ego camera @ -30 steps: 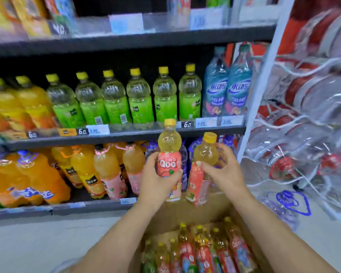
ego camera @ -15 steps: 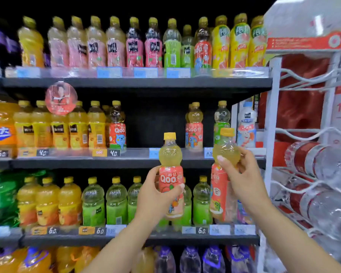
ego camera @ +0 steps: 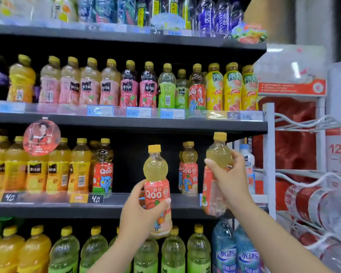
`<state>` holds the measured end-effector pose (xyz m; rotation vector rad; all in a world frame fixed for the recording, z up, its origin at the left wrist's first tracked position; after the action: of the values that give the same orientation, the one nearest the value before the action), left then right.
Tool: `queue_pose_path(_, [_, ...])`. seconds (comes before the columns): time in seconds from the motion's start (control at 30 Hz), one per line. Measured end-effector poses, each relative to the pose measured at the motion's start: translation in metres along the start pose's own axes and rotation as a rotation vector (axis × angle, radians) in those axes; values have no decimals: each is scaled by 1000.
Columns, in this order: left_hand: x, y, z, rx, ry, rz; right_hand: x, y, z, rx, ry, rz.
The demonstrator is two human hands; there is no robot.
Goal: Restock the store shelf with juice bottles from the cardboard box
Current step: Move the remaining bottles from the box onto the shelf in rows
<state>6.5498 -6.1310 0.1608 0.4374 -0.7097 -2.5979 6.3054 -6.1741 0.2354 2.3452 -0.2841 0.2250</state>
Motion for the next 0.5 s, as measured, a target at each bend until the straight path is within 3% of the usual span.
queue_pose_path(0.23, [-6,26,-21,22,-9,3,41,52,15,-115,16,21])
queue_pose_path(0.5, [-3,45,-44,24,-9,-18,62,61,76,-49,-92,-10])
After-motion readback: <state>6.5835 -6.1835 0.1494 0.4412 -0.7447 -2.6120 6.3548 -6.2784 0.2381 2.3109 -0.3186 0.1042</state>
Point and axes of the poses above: each hand's wrist, its own y-axis towards the middle knuckle, its own x-axis out of the palm, z = x × y, the point moved 7 cm from there along y, towards the middle knuckle, and after that the axes turned 8 degrees about y, right-handed, at the moved point
